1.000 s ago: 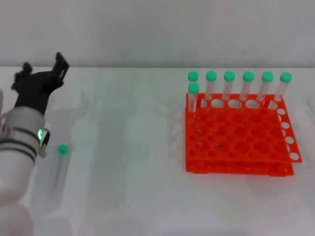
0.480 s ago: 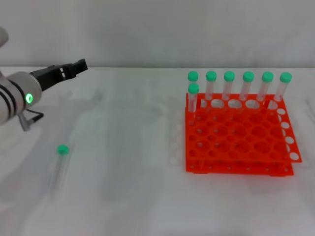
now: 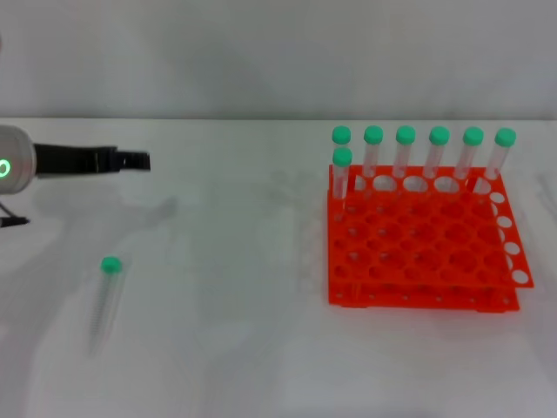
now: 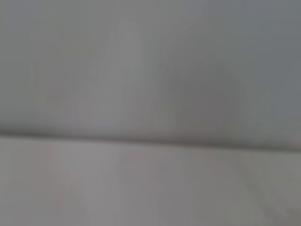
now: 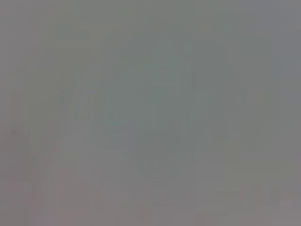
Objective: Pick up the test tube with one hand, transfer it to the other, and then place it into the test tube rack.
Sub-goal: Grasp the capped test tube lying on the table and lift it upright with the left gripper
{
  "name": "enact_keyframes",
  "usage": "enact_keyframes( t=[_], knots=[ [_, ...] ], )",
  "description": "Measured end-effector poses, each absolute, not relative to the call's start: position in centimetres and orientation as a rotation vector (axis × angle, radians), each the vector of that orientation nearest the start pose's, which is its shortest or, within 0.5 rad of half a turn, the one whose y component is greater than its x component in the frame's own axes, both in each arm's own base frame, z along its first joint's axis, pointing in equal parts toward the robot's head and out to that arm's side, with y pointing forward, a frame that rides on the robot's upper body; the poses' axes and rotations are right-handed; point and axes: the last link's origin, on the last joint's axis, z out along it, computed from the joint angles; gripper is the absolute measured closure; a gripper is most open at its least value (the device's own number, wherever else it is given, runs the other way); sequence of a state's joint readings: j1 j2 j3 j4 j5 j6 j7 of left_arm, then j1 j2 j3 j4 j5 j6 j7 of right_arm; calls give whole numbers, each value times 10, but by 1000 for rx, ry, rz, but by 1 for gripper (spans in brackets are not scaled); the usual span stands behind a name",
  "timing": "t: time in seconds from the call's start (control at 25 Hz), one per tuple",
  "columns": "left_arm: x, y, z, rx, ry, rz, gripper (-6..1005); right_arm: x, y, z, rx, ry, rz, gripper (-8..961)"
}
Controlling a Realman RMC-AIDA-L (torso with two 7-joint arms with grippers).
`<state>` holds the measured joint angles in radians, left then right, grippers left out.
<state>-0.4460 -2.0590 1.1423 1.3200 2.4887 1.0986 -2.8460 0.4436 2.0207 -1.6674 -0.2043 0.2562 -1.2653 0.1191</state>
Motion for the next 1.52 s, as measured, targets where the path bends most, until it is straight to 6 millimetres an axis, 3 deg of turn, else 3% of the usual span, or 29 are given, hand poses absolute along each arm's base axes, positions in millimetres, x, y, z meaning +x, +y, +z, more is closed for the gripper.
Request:
enact_keyframes(
  t=[0.64, 0.88, 1.32, 1.52],
  knots=[
    [-243, 378, 56, -2001, -1579, 86, 125, 313, 358, 47, -1513, 271, 738, 132],
    [-250, 372, 59, -1979, -1643, 121, 126, 311, 360, 47, -1514, 269, 741, 133],
    [-261, 363, 44, -2002, -1765, 237, 129, 313, 361, 47, -1498, 297, 738, 133],
    [-272, 359, 48, -1959, -1831, 219, 130, 314, 361, 48, -1488, 303, 738, 133]
  ],
)
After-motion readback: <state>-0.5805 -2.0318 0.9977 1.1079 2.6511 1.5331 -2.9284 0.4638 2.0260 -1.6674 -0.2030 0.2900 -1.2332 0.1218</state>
